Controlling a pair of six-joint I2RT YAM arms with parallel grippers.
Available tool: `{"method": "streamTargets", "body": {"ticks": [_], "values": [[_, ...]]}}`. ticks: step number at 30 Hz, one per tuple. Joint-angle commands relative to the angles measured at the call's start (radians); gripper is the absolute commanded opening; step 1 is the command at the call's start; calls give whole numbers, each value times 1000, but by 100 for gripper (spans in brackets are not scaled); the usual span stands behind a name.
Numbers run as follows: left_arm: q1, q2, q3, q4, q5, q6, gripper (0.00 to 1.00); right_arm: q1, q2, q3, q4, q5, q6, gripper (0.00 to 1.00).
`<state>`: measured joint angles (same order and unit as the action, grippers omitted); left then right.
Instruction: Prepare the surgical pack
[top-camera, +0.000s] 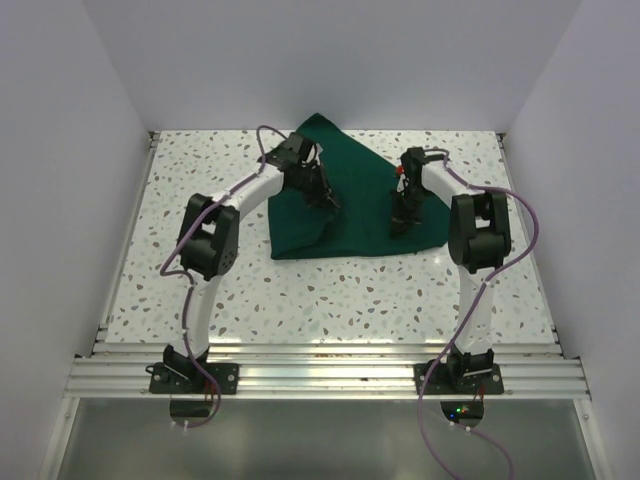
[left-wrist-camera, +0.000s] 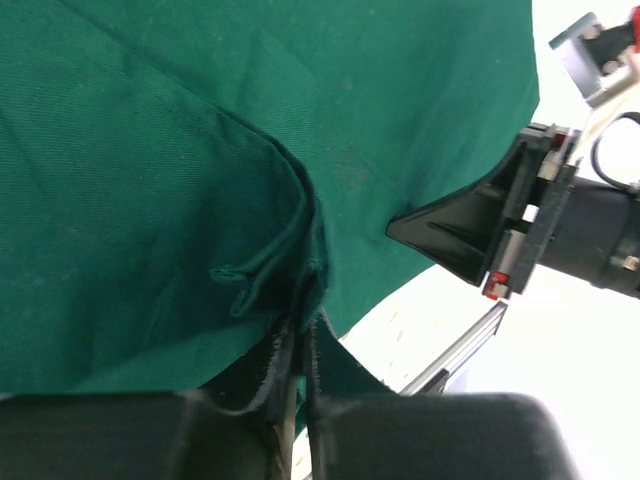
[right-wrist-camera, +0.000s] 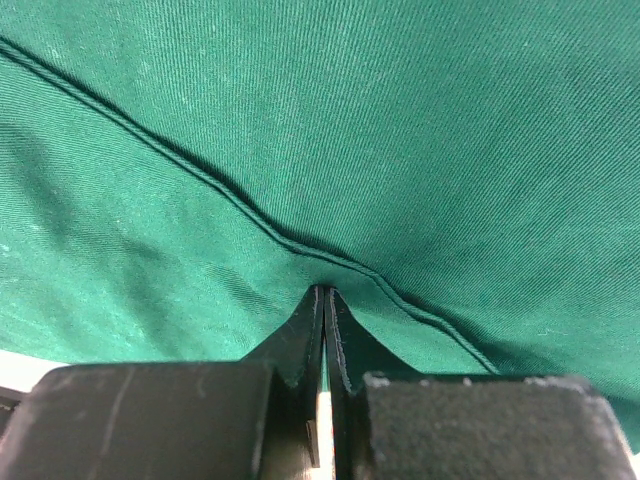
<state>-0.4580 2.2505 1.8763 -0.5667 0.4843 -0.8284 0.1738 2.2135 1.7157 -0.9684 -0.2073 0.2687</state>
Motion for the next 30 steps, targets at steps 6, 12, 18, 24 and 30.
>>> {"method": "streamTargets", "body": {"ticks": [6,12,18,24,30], "values": [[-15,-14,98,-25,21,80,38,10,38,12,10,-15,6,0],[5,-133,75,-94,-93,265,46,24,-104,45,95,-56,49,2],[116,-343,-298,49,-32,284,29,111,-106,94,285,-333,121,4],[154,-419,-526,149,131,281,2,173,-8,139,433,-547,269,2],[154,-453,-674,182,143,281,0,174,-5,35,494,-598,283,1]]}}
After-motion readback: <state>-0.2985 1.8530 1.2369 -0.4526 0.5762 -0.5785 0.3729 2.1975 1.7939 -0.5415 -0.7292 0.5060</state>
